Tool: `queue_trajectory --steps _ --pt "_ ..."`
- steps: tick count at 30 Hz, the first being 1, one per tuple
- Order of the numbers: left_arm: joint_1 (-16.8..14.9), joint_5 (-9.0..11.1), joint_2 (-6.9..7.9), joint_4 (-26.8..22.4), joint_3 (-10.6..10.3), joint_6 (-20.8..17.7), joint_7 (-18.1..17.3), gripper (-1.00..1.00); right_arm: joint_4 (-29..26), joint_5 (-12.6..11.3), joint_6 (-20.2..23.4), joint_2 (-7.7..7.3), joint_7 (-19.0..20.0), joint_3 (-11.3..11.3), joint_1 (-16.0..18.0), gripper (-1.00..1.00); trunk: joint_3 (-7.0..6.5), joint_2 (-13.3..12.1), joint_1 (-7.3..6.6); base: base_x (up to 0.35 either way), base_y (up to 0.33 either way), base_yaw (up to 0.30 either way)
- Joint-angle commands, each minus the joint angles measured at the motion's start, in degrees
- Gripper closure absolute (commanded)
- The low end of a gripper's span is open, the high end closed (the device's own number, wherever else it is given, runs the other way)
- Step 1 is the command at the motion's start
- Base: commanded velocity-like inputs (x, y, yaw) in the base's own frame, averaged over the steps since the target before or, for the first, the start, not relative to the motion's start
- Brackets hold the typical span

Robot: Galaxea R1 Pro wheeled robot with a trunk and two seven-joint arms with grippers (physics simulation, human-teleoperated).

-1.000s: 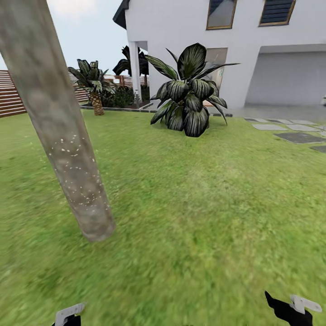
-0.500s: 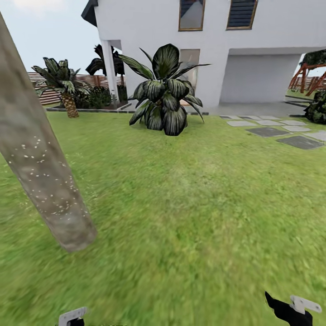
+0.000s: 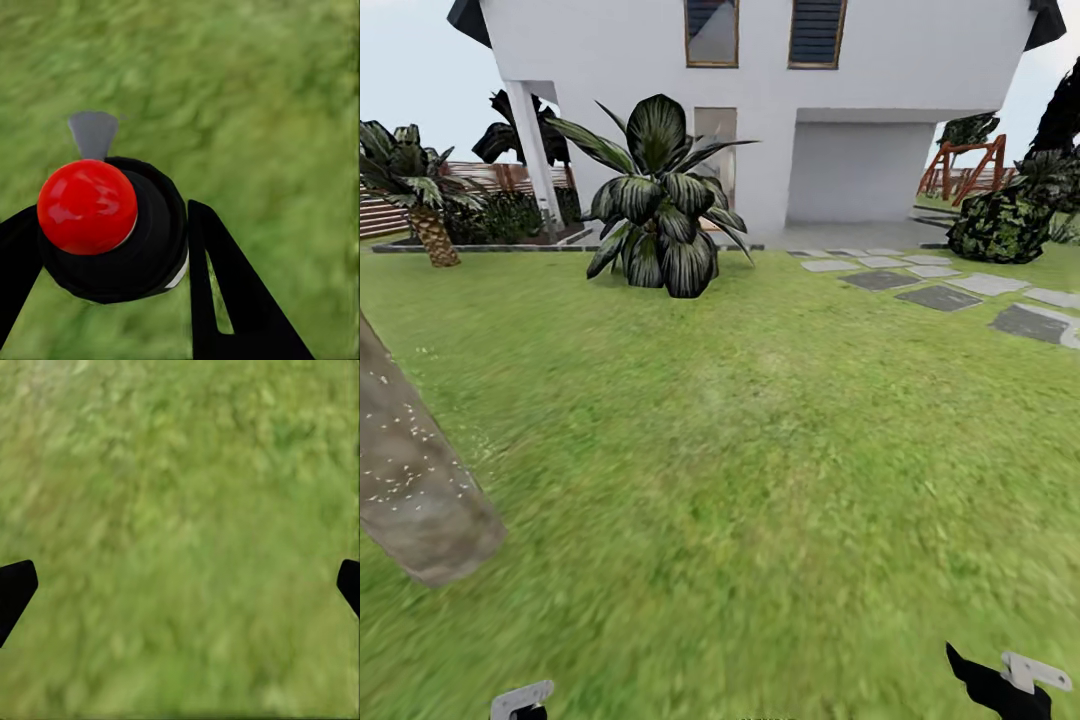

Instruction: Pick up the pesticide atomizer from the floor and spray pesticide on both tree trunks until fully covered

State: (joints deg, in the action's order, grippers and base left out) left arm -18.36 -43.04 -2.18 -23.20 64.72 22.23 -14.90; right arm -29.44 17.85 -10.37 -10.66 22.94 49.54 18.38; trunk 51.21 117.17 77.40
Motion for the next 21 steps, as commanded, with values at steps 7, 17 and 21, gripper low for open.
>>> queue_trajectory --steps 7,17,21 --pt "0.0 0.1 -0.01 0.0 0.0 0.0 0.0 1.00 0.0 0.0 0.0 -0.06 0.0 0.0 0.0 -1.00 0.20 0.0 0.00 0.000 -0.027 -0.300" --pt "0.0 0.1 -0.02 0.0 0.0 0.0 -0.4 1.00 0.0 0.0 0.0 -0.06 0.0 0.0 0.0 -1.00 -0.61 -2.4 -1.32 0.000 0.000 -0.300" --pt "0.0 0.0 -0.02 0.0 0.0 0.0 -0.4 1.00 0.0 0.0 0.0 -0.06 0.0 0.0 0.0 -1.00 -1.24 -4.0 -2.20 0.000 0.000 -0.300"
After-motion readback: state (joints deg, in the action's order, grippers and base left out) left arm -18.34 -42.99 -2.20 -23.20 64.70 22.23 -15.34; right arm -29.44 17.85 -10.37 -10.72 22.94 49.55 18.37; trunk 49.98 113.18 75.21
